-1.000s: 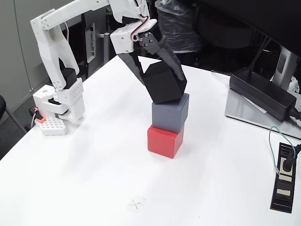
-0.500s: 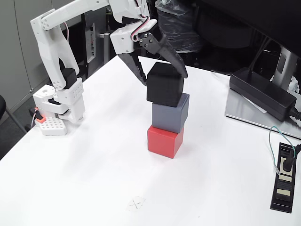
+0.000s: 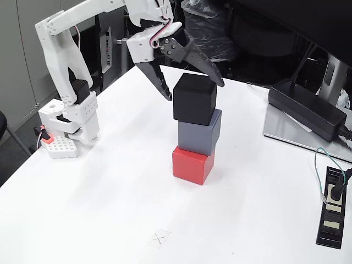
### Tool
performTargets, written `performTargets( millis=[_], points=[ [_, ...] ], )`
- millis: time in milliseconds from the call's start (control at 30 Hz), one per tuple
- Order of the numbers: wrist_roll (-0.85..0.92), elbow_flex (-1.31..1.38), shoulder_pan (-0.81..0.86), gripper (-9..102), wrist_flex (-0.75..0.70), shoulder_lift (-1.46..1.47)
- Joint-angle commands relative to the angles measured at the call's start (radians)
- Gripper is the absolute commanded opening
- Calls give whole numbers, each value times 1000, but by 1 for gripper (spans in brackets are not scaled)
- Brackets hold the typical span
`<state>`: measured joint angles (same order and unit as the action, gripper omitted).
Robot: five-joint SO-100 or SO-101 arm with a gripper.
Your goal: Stack the three blocks in an ordered color.
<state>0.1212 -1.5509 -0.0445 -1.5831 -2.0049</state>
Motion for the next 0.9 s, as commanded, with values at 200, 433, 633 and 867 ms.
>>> performTargets(
  millis=[200,433,633,867],
  points=[
    [8,2,75,39,0,-382],
    [8,0,77,33,0,-607],
    [6,0,77,10,0,-660],
    [6,0,75,-1,3,-733]
  ],
)
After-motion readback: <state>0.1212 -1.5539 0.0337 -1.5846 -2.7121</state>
